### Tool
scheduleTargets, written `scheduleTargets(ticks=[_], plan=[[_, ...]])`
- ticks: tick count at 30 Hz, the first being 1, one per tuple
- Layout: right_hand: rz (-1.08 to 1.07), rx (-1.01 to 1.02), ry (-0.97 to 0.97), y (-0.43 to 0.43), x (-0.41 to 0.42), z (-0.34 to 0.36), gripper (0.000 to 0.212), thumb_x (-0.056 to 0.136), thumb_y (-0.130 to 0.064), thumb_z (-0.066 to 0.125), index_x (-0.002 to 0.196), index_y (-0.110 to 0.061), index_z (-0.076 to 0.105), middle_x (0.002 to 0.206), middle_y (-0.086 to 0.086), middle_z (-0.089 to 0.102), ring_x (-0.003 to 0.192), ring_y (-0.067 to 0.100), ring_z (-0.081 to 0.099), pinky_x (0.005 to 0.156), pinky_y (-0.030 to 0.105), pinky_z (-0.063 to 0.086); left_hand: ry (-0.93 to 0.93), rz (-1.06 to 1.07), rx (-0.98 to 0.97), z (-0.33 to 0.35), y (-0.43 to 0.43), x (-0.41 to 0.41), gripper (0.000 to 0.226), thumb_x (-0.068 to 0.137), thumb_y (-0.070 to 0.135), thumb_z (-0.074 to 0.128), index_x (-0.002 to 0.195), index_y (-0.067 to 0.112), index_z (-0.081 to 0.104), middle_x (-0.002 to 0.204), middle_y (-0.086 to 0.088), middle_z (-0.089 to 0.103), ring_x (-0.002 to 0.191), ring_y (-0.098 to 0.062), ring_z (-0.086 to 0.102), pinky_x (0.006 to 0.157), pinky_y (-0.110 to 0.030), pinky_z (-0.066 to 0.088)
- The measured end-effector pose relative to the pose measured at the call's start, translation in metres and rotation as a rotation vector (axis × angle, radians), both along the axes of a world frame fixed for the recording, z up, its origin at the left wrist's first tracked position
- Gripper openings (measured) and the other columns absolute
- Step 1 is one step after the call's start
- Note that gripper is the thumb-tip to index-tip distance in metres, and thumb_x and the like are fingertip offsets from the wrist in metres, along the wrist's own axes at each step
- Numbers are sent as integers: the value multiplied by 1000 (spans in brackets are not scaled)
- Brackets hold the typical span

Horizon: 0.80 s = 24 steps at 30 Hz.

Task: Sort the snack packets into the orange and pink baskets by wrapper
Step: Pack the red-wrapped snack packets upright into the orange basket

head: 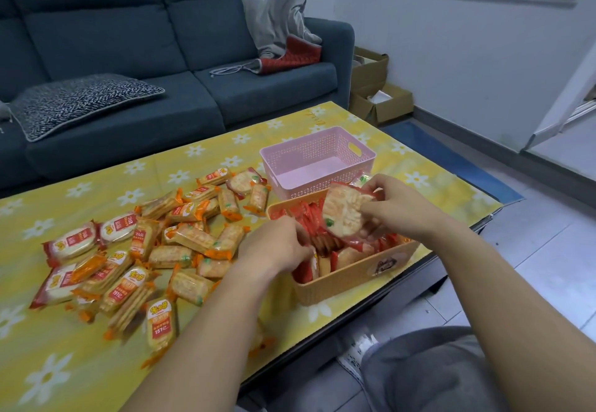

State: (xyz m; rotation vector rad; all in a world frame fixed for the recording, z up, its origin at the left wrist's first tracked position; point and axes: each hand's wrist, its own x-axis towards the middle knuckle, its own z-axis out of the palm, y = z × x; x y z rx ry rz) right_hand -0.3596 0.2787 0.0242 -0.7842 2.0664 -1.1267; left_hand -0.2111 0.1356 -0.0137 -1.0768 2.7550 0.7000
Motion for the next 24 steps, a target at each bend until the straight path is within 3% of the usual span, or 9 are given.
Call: scheduleTargets(ticks=[2,6,8,10,14,17,22,24], plan=[[44,41,-43,-4,7,-3,35,92,4,49,124,-9,41,79,28,72,70,34,72,70,48,63,23,28,-16,-3,0,-2,8,84,39,73,86,32,76,88,8,73,85,-19,68,75,-33,57],[121,129,-48,-13,27,-7,48,90,-1,55,132,-13,36,84,23,73,68,31,73,63,42,63,85,84,44,-10,-3,-7,8,78,34,79,79,26,79,81,7,75,82,-18,69,80,-38,59],[186,176,64,-15,36,-4,46,85,-9,64,123,-16,39,91,15,71,66,28,74,48,32,57,114,103,108,-13,-7,-8,12,76,34,83,77,23,79,81,5,75,81,-17,70,82,-38,59],[243,246,250,-14,39,1,44,82,-19,70,114,-20,40,85,3,63,58,18,67,39,23,46,150,128,155,-15,-10,-7,12,76,31,86,78,22,77,84,5,75,82,-16,69,83,-36,58],[224,370,471,-16,38,2,29,79,-32,67,97,-18,49,83,1,57,68,13,55,50,27,33,287,202,154,-13,-12,-5,14,74,24,85,78,21,72,81,5,70,77,-13,66,75,-32,57],[205,380,492,-25,47,-2,25,77,-37,65,83,-14,54,77,2,59,68,17,57,51,28,37,350,229,155,-12,-9,-5,18,72,20,85,76,20,68,72,9,65,68,-10,62,63,-28,51],[259,449,511,-36,60,-10,33,75,-32,69,93,-13,50,86,2,56,76,21,55,49,29,34,371,193,179,-13,-8,-7,16,74,13,81,75,21,67,70,9,63,62,-7,56,59,-26,45],[292,475,513,-35,59,-7,28,74,-32,70,87,-15,51,85,1,58,71,17,55,50,30,36,377,187,188,-15,-9,-6,14,76,13,78,72,23,69,69,10,65,62,-8,58,60,-25,46]])
